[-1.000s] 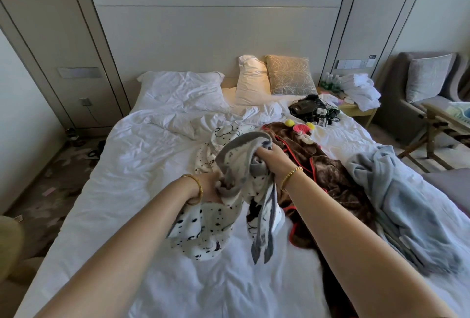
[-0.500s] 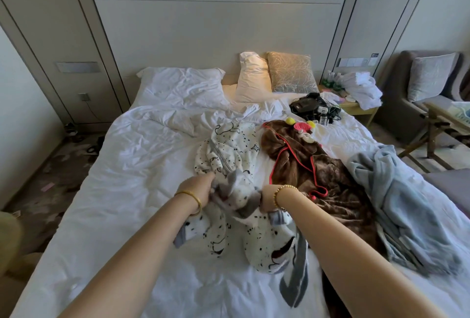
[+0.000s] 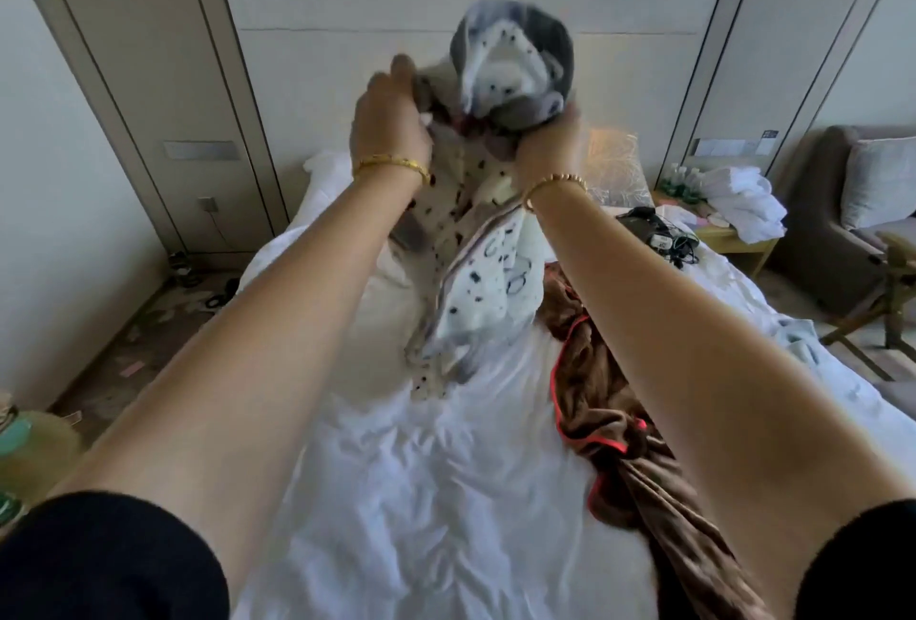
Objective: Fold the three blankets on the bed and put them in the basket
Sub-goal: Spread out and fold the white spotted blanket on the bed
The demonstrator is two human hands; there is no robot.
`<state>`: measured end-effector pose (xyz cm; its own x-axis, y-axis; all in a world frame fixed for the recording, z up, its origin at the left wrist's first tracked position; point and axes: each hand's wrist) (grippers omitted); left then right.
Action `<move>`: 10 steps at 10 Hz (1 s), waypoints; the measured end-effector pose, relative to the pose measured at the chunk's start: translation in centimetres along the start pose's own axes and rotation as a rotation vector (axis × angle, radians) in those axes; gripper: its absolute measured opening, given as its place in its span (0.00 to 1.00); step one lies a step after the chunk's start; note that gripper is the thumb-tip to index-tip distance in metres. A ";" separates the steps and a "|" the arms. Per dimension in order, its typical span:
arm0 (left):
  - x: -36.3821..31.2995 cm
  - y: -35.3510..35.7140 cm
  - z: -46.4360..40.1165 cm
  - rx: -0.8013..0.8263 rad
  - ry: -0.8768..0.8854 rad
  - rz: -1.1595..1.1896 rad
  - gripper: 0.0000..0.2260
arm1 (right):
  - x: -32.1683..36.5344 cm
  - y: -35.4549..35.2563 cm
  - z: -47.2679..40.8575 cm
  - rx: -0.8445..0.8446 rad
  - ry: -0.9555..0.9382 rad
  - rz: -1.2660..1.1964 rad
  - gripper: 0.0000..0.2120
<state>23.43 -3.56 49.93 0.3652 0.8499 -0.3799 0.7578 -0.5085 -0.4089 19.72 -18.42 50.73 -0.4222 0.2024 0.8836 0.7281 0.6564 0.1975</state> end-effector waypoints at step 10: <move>-2.8 -7.3 10.1 -0.216 -0.064 0.067 0.09 | -1.7 -8.8 6.1 0.043 -0.457 0.296 0.13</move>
<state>11.44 -3.61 45.63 0.3893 0.8011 -0.4547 0.8337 -0.5163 -0.1959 10.74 -20.04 44.91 -0.4011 0.6722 0.6224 0.8327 0.5506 -0.0580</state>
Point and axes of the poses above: each hand's wrist, its own z-axis away from the middle knuckle, its own y-axis out of the palm, x = y × z, and after that the axes turned 14 degrees about -x, right-handed
